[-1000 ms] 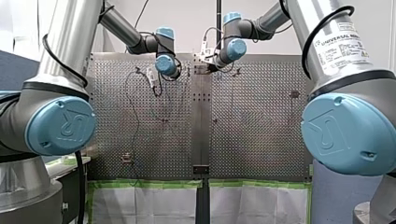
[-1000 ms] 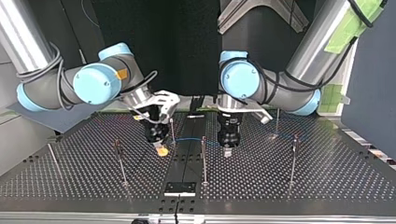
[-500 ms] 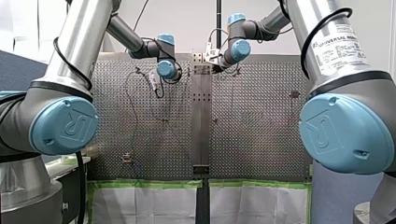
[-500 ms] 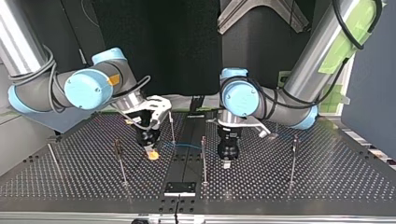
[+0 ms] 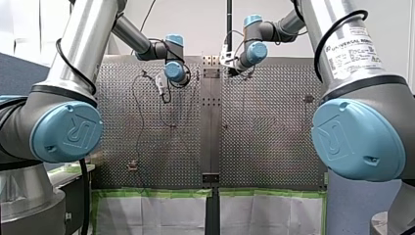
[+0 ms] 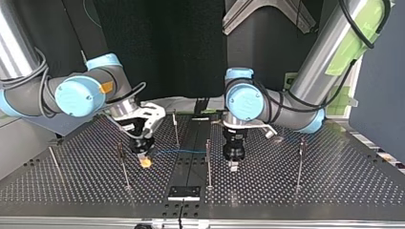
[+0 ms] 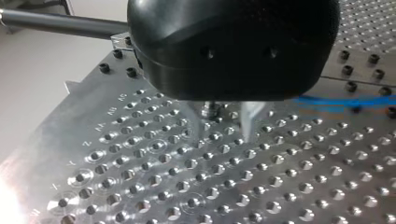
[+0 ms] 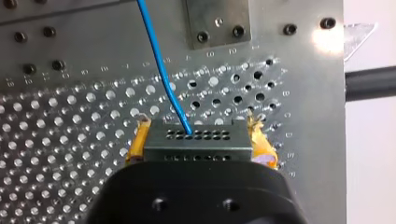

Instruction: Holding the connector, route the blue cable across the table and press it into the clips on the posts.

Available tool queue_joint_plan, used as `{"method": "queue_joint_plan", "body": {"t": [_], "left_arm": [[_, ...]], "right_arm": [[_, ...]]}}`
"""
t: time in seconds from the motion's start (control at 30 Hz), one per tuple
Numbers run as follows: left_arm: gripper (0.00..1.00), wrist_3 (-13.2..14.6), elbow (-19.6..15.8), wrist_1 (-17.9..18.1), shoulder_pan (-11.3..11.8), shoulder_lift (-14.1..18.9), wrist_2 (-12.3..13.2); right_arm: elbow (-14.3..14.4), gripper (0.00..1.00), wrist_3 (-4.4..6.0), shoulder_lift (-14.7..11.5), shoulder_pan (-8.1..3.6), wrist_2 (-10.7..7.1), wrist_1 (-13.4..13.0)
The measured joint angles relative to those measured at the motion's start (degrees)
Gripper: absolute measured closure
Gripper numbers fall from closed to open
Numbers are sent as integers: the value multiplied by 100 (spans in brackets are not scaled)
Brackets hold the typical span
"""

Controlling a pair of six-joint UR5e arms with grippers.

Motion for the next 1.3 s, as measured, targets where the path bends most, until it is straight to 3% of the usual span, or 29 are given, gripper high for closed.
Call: {"method": "queue_joint_plan", "body": {"t": [0.47,0.8,1.0,1.17,1.3], "left_arm": [[0,25,-68,-590,-143,113,-222],[0,52,-530,-520,-304,586,-177],[0,165,-802,-754,-472,898,-170],[0,222,-867,-848,-644,1160,-195],[0,267,-845,-708,-880,1331,-333]], "right_arm": [[1,100,0,8,-73,-7,3],[3,100,-3,14,-81,-3,3],[4,100,-7,15,-83,-6,4],[4,100,-2,15,-100,-7,10],[4,100,-1,18,-127,-6,12]]}}
